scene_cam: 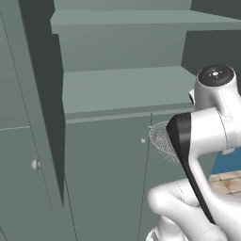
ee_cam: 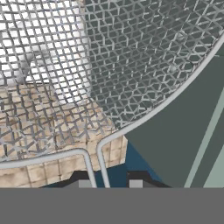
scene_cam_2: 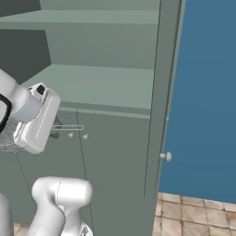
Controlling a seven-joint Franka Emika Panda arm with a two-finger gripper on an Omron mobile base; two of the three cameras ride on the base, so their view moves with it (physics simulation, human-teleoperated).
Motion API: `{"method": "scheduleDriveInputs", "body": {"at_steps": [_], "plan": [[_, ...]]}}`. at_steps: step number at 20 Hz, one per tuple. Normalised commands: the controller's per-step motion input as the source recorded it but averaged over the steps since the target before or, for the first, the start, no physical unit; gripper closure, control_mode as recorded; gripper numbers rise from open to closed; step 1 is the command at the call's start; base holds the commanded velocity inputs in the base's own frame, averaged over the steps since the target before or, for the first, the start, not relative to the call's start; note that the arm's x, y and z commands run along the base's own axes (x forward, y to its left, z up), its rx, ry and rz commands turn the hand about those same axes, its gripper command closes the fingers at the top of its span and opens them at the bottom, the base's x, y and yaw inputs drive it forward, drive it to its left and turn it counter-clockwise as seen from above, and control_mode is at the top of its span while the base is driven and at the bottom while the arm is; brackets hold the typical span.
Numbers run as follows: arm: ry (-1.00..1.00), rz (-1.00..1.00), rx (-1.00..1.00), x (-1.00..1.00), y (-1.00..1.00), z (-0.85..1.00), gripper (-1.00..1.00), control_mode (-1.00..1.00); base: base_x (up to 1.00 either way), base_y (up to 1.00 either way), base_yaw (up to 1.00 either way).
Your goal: Open the cabinet and setup a tea strainer by placing it in the bowl upright.
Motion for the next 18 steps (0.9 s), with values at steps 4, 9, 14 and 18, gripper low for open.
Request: {"method": "scheduleDriveInputs", "body": {"at_steps": [4,9,14,18], "plan": [[0.0,0.0,0.0,0.0,0.0,0.0,1.0,-1.0,0.0,0.0,0.0],[0.0,0.0,0.0,-0.02,0.0,0.0,1.0,1.0,-0.12,0.0,0.0],[0.0,0.0,0.0,0.0,0.0,0.0,1.0,1.0,-0.6,0.0,0.0],[0.0,0.0,0.0,0.0,0.0,0.0,1.0,1.0,-0.72,0.0,0.0]]}}
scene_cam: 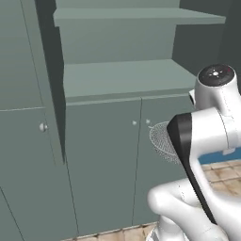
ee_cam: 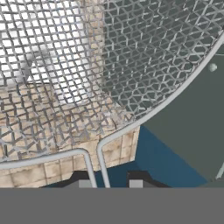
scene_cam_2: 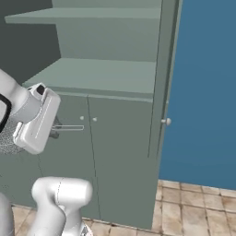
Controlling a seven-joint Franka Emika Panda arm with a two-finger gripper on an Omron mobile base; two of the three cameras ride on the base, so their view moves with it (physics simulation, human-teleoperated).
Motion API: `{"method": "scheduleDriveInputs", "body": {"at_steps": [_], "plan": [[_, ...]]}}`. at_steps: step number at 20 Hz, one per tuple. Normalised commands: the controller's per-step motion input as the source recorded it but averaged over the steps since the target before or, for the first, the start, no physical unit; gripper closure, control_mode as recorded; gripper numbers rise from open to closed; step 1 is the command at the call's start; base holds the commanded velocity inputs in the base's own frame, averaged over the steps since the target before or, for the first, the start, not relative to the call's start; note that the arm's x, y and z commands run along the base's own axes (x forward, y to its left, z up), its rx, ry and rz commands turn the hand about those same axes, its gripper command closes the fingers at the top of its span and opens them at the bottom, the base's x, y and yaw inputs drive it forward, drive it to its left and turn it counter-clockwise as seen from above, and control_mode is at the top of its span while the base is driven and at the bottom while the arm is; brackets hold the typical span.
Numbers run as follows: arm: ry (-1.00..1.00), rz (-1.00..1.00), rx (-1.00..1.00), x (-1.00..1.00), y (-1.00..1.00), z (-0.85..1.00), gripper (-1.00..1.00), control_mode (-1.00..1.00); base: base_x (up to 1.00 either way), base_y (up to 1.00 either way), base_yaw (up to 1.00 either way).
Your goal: Open the cabinet and setup a tea strainer by placing it in the bowl upright.
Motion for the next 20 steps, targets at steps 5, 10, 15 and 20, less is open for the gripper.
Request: {"method": "scheduleDriveInputs", "body": {"at_steps": [5,10,15,20], "plan": [[0.0,0.0,0.0,0.0,0.0,0.0,1.0,1.0,-0.71,0.06,0.0],[0.0,0.0,0.0,0.0,0.0,0.0,1.0,1.0,-0.65,0.19,0.0],[0.0,0.0,0.0,0.0,0.0,0.0,1.0,1.0,-0.39,0.16,-0.21],[0.0,0.0,0.0,0.0,0.0,0.0,1.0,1.0,-0.52,0.0,-0.49]]}}
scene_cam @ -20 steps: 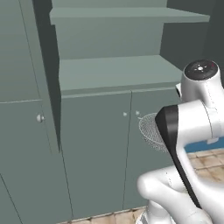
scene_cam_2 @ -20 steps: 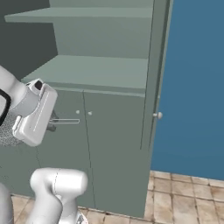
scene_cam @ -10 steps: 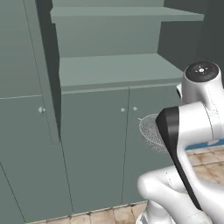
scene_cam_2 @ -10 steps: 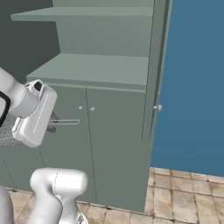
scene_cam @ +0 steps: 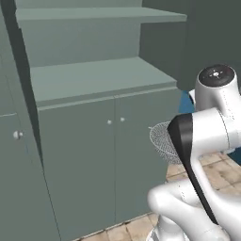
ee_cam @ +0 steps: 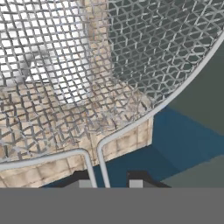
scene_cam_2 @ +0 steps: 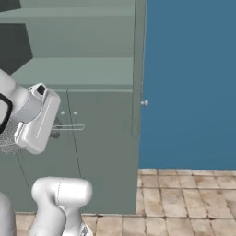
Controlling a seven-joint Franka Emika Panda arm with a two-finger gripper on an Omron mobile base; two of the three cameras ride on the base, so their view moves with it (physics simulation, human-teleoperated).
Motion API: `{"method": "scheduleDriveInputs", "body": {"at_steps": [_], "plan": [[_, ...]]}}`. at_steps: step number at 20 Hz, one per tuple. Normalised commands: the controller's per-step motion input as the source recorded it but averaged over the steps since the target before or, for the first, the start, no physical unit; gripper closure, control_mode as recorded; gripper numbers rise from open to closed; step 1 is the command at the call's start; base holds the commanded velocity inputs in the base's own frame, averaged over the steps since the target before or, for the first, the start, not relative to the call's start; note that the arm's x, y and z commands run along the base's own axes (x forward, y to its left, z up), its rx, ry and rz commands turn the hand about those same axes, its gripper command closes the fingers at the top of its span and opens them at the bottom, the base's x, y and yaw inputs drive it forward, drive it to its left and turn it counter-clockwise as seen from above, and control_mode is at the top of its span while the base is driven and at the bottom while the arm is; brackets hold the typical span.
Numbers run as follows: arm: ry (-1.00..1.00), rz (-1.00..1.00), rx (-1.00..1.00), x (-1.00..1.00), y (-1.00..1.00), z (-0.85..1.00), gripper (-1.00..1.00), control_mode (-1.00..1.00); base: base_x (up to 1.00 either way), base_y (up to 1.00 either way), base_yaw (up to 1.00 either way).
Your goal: Open the cabinet and setup a tea strainer by placing it in the bowl upright.
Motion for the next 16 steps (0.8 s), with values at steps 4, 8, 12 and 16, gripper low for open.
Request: {"method": "scheduleDriveInputs", "body": {"at_steps": [4,8,12,16], "plan": [[0.0,0.0,0.0,0.0,0.0,0.0,1.0,1.0,-0.83,0.07,-0.63],[0.0,0.0,0.0,0.0,0.0,0.0,1.0,1.0,-0.66,0.6,-0.6],[0.0,0.0,0.0,0.0,0.0,0.0,1.0,1.0,-0.72,0.59,-0.26],[0.0,0.0,0.0,0.0,0.0,0.0,1.0,1.0,-0.71,0.52,-0.06]]}}
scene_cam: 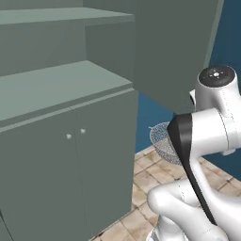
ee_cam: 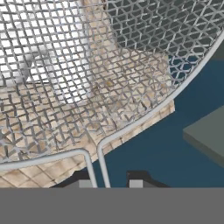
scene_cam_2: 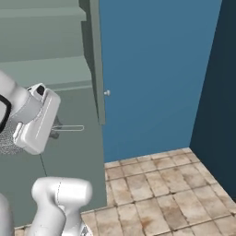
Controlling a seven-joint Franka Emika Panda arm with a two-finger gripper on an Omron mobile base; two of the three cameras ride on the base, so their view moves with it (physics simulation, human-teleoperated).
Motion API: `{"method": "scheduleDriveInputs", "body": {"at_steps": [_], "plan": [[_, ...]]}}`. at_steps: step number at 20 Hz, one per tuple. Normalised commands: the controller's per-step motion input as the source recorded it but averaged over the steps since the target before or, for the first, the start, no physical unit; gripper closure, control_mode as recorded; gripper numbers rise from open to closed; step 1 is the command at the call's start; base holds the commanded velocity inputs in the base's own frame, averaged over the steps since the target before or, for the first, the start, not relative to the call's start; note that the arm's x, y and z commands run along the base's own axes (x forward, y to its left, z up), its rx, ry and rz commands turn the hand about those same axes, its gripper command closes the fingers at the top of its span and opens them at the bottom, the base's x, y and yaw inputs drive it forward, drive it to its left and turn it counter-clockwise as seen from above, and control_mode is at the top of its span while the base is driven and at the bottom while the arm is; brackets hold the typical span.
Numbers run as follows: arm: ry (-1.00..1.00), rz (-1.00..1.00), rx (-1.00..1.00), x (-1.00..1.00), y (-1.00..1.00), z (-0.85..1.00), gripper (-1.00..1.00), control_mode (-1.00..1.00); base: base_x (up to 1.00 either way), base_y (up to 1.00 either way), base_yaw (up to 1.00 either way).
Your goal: Open the cabinet and setup a tea strainer by placing it in the bowl upright.
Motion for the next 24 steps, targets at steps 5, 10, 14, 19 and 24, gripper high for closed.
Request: {"method": "scheduleDriveInputs", "body": {"at_steps": [5,10,14,19,24], "plan": [[0.0,0.0,0.0,0.0,0.0,0.0,1.0,1.0,-0.19,0.89,-0.03],[0.0,0.0,0.0,0.0,0.0,0.0,1.0,1.0,0.14,0.99,0.0],[0.0,0.0,0.0,0.0,0.0,0.0,1.0,1.0,0.17,0.0,0.0],[0.0,0.0,0.0,0.0,0.0,0.0,1.0,1.0,-0.4,-0.22,-0.36],[0.0,0.0,0.0,0.0,0.0,0.0,1.0,1.0,-0.97,-0.03,-0.46]]}}
